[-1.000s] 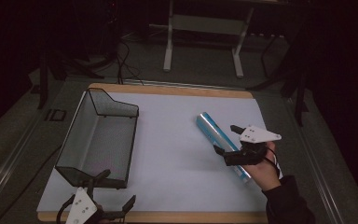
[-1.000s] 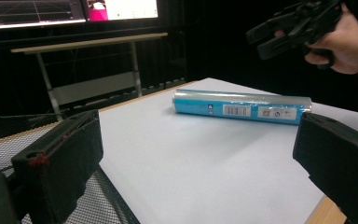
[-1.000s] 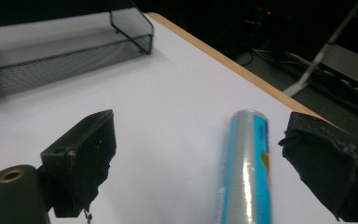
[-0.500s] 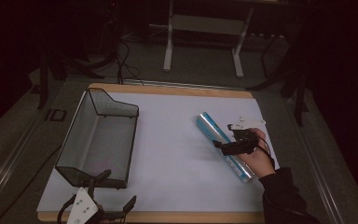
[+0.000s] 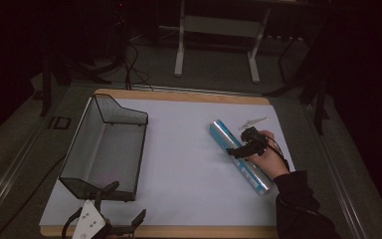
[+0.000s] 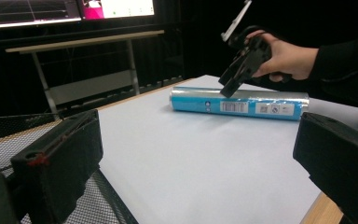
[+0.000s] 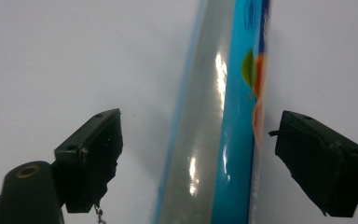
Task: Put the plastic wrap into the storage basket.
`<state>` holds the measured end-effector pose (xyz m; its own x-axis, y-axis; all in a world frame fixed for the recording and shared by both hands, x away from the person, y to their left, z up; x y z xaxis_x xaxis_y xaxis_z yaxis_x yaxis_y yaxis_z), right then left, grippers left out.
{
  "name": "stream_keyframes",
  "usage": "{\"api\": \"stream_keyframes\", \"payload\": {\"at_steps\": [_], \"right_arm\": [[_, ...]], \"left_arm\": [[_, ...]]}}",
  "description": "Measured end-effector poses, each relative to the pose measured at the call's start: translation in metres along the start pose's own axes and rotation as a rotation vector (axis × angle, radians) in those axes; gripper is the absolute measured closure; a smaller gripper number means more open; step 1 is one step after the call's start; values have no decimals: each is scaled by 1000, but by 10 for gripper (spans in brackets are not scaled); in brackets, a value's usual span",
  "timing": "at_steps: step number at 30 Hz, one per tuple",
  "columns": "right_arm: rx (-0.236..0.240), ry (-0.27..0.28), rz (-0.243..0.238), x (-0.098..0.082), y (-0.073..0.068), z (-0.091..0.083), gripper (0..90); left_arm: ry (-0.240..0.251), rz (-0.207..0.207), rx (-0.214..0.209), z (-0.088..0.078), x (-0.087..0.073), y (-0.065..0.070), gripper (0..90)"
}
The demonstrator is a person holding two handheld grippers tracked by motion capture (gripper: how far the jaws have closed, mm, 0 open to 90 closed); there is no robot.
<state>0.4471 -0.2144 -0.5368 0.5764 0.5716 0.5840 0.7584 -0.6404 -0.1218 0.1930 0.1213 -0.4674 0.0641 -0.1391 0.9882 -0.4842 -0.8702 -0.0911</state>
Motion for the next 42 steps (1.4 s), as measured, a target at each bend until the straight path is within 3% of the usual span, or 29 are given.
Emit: {"api": "stream_keyframes", "payload": {"at_steps": [3,4,7,11,19,23,24,29,32,37,42], "right_arm": [[6,-83,30,-5,5,10,147],[6,-83,30,-5,5,10,147],[24,-198,77,-11,7,19,147],[1,-295,89,-14,9,25,164],[16,-430,156,-23,14,34,204],[10,-446,157,-22,13,36,233],[15,-462,158,-21,11,36,275],[-21,-503,146,-21,10,38,289],[-45,-487,153,-20,9,38,298],[-35,-394,193,-21,9,36,306],[-69,-400,159,-20,8,36,309]], "left_arm": [[1,-4,-1,0,0,0,18],[1,-4,-1,0,0,0,18],[1,0,-3,0,0,1,18],[2,1,-7,0,0,1,18],[4,8,-10,0,0,2,18],[3,6,-10,0,0,2,18],[3,7,-10,0,0,2,18],[2,9,-13,0,-1,2,18],[2,13,-12,0,-1,3,17],[-2,12,-9,1,-1,2,18],[-9,17,-10,2,-2,3,18]]}}
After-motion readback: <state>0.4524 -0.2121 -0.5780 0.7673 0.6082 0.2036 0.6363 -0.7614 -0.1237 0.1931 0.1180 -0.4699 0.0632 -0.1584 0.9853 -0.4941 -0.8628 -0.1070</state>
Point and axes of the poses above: each handheld gripper's, and its own axes: z roughly forward along the jaws, x roughly out of its top, y roughly to its right, the point moved 8 cm from there along z, roughly forward along the jaws, and after that the axes turned 9 degrees about x, right-handed, at the moved point
